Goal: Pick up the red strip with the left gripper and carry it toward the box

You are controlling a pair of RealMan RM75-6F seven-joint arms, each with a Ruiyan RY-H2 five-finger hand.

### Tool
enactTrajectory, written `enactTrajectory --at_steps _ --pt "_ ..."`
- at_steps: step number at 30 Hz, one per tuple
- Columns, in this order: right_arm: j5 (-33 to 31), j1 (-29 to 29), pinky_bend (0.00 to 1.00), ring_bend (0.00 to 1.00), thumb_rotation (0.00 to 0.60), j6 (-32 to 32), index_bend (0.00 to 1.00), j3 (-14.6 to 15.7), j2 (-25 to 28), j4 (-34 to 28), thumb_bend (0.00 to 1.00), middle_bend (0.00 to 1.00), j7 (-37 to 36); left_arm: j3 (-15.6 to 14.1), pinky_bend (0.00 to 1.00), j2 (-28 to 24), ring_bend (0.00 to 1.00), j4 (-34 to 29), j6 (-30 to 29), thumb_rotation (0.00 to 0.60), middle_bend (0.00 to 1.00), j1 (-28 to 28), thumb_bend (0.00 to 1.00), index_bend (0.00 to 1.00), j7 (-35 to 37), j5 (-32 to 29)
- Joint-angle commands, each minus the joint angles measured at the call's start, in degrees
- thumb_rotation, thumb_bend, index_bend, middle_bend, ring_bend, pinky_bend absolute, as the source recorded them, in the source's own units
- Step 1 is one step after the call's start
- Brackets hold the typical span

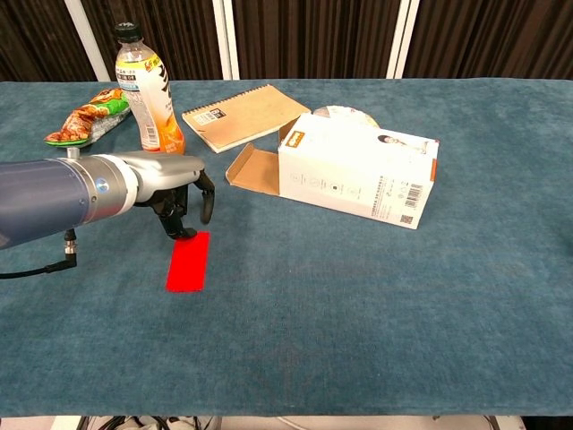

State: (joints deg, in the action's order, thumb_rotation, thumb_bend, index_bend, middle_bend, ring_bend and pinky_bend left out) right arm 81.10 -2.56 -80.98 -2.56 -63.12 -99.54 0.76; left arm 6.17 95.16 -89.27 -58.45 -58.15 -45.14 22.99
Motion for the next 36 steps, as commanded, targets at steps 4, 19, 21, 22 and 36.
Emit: enactTrajectory --at_steps 4,19,21,22,36 --pt "0.15 -0.13 0.12 0.15 0.6 0.34 0.15 0.14 0.02 0.03 0.16 0.09 -0.15 -0.31 0.88 0.13 0.92 -0.15 -0.51 0.6 0.99 0.07 0.39 0.43 -0.52 0.2" --pt "-0.09 -0.11 0.12 0.15 0.6 0.41 0.15 0.05 0.19 -0.06 0.16 0.09 -0.59 -0.52 0.88 1.11 0.92 1.09 -0.43 0.6 0.99 0.26 0.39 0.46 -1.1 -0.1" --pt "-0.13 -0.11 0.12 0.15 0.6 0.42 0.15 0.04 0.2 -0.08 0.16 0.09 -0.6 -0.69 0.88 1.2 0.92 1.29 -0.47 0.6 0.99 0.22 0.39 0.46 -1.63 -0.63" --pt "-0.14 -0.12 0.12 0.15 0.6 0.43 0.15 0.04 0.2 -0.09 0.16 0.09 -0.59 -0.76 0.88 1.24 0.92 1.31 -0.42 0.6 0.99 0.16 0.39 0.46 -1.91 -1.02" --pt "-0.11 -0.13 0.12 0.15 0.6 0.45 0.15 0.04 0.23 -0.12 0.16 0.09 -0.7 -0.7 0.88 2.15 0.92 1.66 -0.65 0.6 0.99 -0.08 0.39 0.51 -3.25 -1.78"
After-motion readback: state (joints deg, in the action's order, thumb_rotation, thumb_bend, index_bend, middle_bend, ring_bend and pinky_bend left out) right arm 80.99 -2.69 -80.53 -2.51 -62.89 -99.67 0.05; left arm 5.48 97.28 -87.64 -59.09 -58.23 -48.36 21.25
